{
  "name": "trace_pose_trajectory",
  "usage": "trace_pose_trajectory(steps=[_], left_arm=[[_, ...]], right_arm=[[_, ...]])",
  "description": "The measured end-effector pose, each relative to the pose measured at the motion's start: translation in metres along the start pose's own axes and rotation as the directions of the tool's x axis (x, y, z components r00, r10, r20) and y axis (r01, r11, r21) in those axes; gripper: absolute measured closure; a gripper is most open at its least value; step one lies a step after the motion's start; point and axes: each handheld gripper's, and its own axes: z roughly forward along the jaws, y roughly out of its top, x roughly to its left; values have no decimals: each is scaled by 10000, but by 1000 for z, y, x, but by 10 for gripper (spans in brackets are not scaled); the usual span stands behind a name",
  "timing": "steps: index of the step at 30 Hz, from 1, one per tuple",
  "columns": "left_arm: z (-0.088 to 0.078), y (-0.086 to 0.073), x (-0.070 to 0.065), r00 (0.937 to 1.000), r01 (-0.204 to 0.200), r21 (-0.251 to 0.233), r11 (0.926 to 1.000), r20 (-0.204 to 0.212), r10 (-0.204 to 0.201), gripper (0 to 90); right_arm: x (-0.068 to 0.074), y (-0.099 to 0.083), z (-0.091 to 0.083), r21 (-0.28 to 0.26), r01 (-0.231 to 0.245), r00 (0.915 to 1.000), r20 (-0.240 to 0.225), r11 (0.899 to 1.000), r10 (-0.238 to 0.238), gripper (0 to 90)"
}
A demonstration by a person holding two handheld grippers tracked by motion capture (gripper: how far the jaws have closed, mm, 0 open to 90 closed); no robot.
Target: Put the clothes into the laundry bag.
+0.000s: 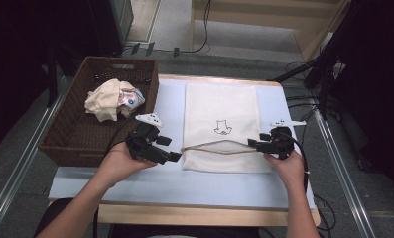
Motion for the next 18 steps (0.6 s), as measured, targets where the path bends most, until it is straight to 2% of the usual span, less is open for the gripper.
trace_pose_trajectory(steps=[6,10,18], left_arm=[[-13,1,6,9996,142,-131,9998,-225,-145,300],[-19,2,10,9993,101,-102,9999,-356,-105,299],[-39,2,23,9966,322,-373,9988,-753,-349,299]], right_arm=[[1,0,1,71,19,10000,28,10000,-19,380],[1,1,1,87,64,10000,35,9999,-64,381],[3,1,3,198,102,9999,62,9998,-103,381]])
